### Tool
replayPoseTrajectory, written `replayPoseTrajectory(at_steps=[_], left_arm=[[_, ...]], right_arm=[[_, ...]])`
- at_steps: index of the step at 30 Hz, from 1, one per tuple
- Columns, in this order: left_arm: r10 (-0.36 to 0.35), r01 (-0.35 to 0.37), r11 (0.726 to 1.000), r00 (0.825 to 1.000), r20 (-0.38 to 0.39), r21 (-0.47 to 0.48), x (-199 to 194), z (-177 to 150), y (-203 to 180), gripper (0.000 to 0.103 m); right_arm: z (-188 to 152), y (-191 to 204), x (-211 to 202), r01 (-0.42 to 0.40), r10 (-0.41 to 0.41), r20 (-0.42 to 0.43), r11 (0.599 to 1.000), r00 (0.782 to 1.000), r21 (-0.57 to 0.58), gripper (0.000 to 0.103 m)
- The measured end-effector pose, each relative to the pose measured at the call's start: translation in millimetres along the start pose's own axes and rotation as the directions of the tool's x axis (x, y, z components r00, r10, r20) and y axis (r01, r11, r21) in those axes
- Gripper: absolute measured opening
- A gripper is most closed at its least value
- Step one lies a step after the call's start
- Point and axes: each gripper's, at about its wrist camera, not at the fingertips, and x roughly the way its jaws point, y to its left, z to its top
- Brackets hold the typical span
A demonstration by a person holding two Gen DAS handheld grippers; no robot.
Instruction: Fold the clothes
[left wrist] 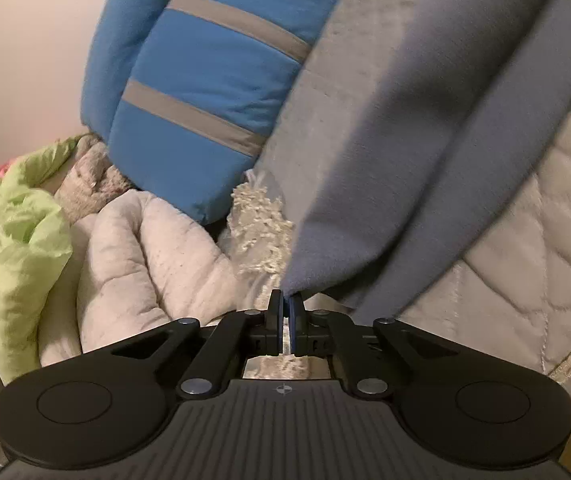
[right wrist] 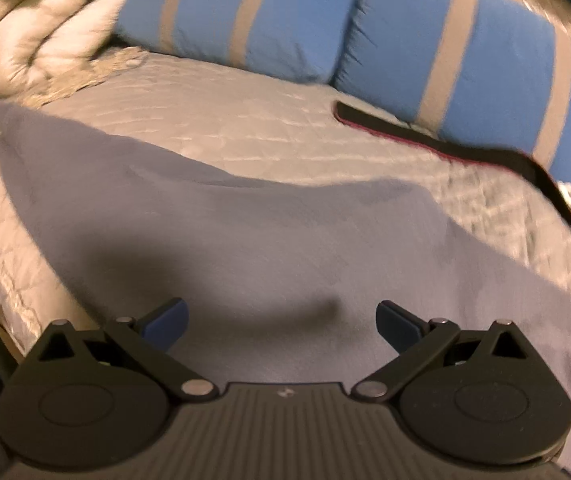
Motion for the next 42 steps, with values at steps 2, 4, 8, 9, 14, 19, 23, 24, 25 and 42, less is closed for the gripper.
replayPoseTrajectory(at_steps=[2,4,8,9,14,19,23,24,25,42], left_arm=[[-0.005,0.006,0.999,1.0,0.007,-0.032,-4,2,14,0.003],[-0.009,0.01,0.998,1.0,0.013,-0.061,-7,4,27,0.003],[-0.032,0.033,0.997,0.999,0.024,-0.073,-13,7,40,0.003],[-0.043,0.045,0.997,0.999,0.024,-0.066,-15,6,40,0.002],[-0.104,0.104,0.994,0.995,0.0,-0.039,-16,-7,26,0.003],[-0.125,0.124,0.989,0.992,-0.01,-0.078,-16,-16,20,0.003],[-0.112,0.111,0.987,0.994,-0.009,-0.114,-14,-15,26,0.003],[-0.107,0.105,0.988,0.994,-0.007,-0.117,-14,-14,28,0.003],[-0.105,0.103,0.987,0.994,-0.006,-0.12,-14,-13,29,0.003],[-0.098,0.097,0.983,0.995,0.0,-0.159,-9,-9,41,0.003]], right_arm=[[0,11,-4,-0.007,0.01,0.034,0.998,0.999,-0.064,0.103],[-1,23,-7,-0.009,0.017,0.063,0.991,0.998,-0.132,0.103],[-1,34,-8,-0.007,0.018,0.065,0.986,0.998,-0.167,0.103],[-2,34,-8,-0.011,0.022,0.064,0.986,0.998,-0.169,0.103],[-10,49,-15,0.025,0.017,0.147,0.96,0.989,-0.28,0.103],[-22,75,-25,0.082,0.049,0.272,0.889,0.961,-0.451,0.103],[-31,99,-26,0.119,0.085,0.318,0.812,0.944,-0.571,0.102],[-33,103,-25,0.139,0.075,0.323,0.795,0.943,-0.59,0.099],[-34,106,-23,0.161,0.061,0.328,0.777,0.943,-0.608,0.096],[-35,106,-7,0.189,-0.015,0.248,0.696,0.969,-0.693,0.021]])
